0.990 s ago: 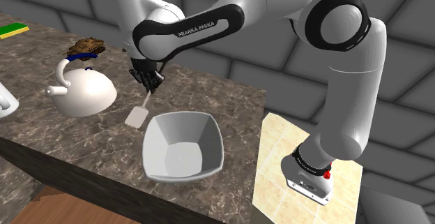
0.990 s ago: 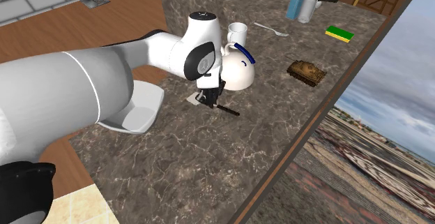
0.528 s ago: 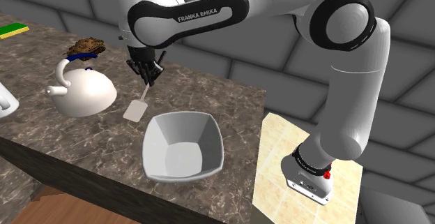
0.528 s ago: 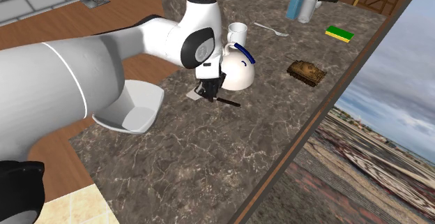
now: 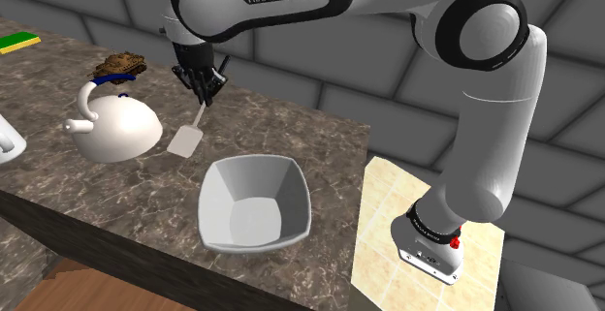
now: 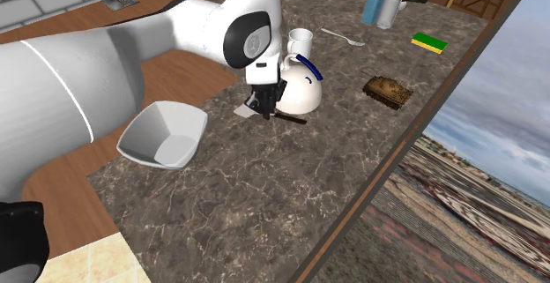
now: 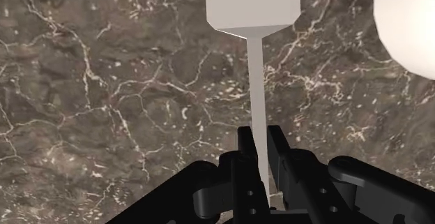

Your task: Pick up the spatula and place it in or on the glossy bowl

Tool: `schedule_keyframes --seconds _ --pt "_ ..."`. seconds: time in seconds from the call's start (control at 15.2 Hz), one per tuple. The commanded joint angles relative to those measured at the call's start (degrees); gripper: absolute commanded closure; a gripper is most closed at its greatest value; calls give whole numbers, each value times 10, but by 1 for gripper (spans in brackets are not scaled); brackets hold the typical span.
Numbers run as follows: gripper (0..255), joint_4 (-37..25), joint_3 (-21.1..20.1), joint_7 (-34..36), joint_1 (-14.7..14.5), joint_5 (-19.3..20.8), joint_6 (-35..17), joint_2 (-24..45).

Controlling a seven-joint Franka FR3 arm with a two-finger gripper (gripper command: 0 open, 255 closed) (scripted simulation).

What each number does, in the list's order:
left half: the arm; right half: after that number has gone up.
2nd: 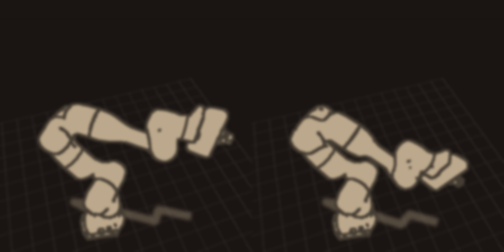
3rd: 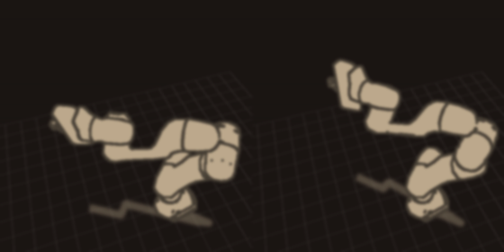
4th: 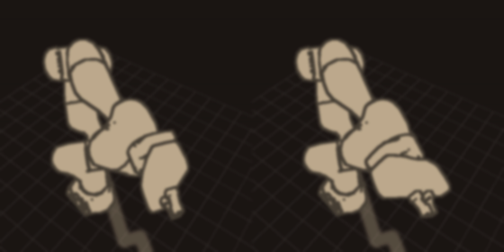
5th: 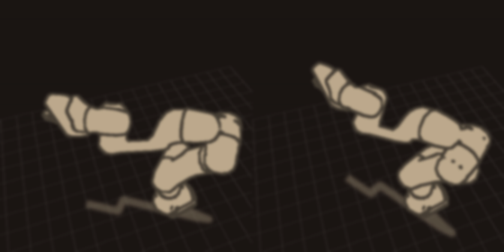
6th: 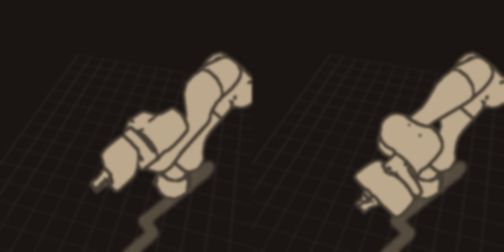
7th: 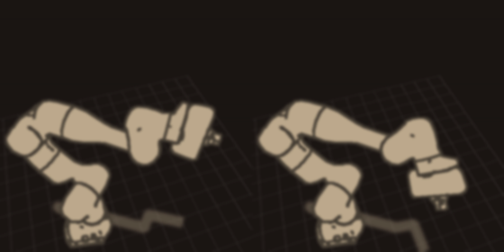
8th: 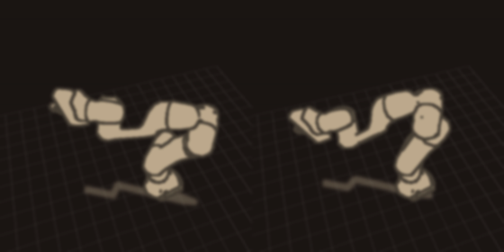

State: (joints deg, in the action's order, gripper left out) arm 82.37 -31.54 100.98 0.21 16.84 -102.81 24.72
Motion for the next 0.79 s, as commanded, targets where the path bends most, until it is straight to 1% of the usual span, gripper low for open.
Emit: schedule_keyframes --seconds 0.0,0.59,0.73 --pt "255 -11 -1 -2 -1 -2 13 -2" --pt "255 -82 -3 -10 -12 -2 80 1" --pt "255 -20 -13 2 -2 -21 60 -44"
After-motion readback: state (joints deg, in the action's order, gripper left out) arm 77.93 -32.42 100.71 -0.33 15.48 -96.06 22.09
